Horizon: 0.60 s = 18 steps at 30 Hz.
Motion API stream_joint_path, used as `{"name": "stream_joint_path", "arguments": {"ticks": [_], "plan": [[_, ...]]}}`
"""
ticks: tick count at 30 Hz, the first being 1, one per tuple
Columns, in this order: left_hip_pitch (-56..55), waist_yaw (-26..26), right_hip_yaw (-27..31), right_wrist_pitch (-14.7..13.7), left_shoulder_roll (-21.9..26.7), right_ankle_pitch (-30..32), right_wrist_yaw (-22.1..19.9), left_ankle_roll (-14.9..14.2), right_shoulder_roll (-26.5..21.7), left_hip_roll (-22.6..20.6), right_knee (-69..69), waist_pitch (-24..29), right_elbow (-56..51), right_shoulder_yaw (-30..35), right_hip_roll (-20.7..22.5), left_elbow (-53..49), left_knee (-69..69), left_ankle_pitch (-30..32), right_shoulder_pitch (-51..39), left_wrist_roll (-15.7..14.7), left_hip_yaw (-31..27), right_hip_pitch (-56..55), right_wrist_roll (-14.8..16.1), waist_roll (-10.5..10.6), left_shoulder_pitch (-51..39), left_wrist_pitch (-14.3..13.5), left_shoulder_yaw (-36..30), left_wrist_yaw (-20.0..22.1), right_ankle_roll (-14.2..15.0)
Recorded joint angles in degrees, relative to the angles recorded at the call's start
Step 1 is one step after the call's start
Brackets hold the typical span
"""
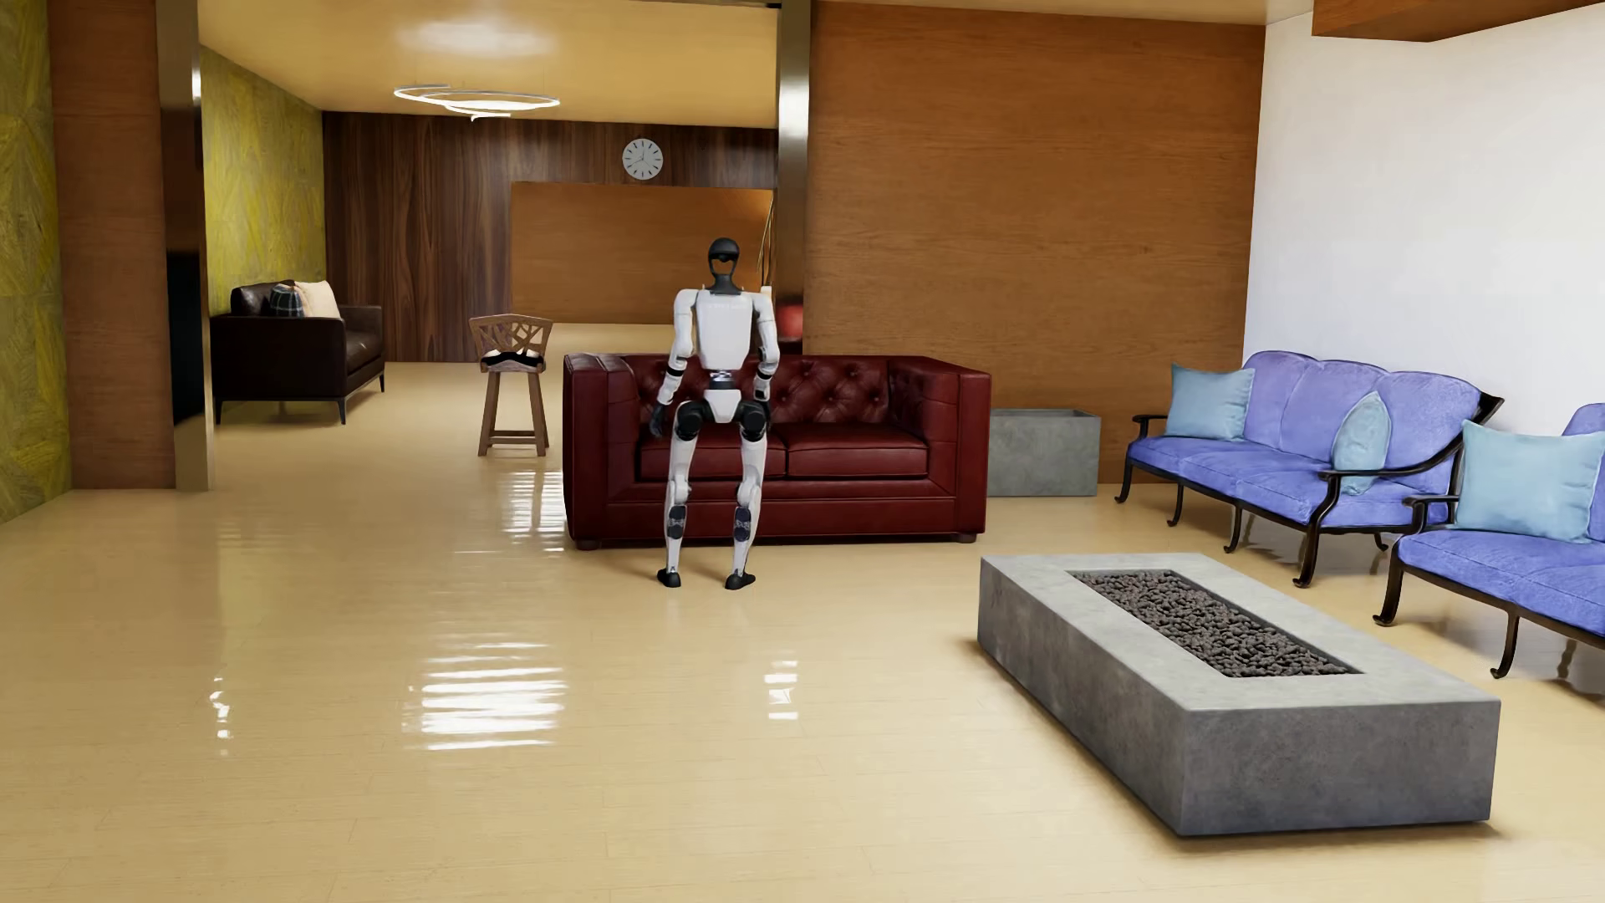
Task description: Move towards the leather sofa
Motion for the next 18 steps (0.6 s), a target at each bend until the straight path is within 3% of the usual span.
{"name": "stream_joint_path", "arguments": {"ticks": [7, 13, 15, 18], "plan": [[0.34, 0.0, -0.47, 0.15, -0.96, -0.34, -0.63, -0.1, 0.17, -0.21, 0.07, -0.07, 1.09, 1.39, -0.16, -0.47, 0.23, -0.28, -0.6, -1.28, -0.41, 0.64, 1.94, -0.08, 0.1, 0.15, 1.57, 0.55, 0.03], [1.25, -0.04, -0.23, 3.48, -2.34, -0.13, -3.68, -0.44, 2.49, -0.23, -0.82, -0.12, 12.81, 0.74, -0.03, 0.31, -0.8, -0.07, -5.29, -1.57, 0.02, 1.25, 10.54, -0.11, -0.23, 0.59, 3.51, 0.44, 0.07], [1.42, 0.03, -0.17, 4.44, -2.39, -0.32, -3.57, -0.84, 2.38, -0.2, -0.74, -0.07, 17.06, 3.0, -0.09, 0.62, -1.12, -0.28, -6.76, -1.53, 0.22, 1.18, 10.96, -0.12, -0.79, 0.48, 3.78, 0.34, 0.1], [2.27, -0.07, 0.36, 2.97, -2.29, -1.18, -3.85, -2.06, 1.5, 0.1, -0.11, 0.06, 17.64, 4.95, -0.16, 0.57, -2.36, -0.35, -6.19, -1.42, 1.1, 0.89, 12.23, -0.24, -1.21, -0.12, 3.85, 0.24, -0.26]]}}
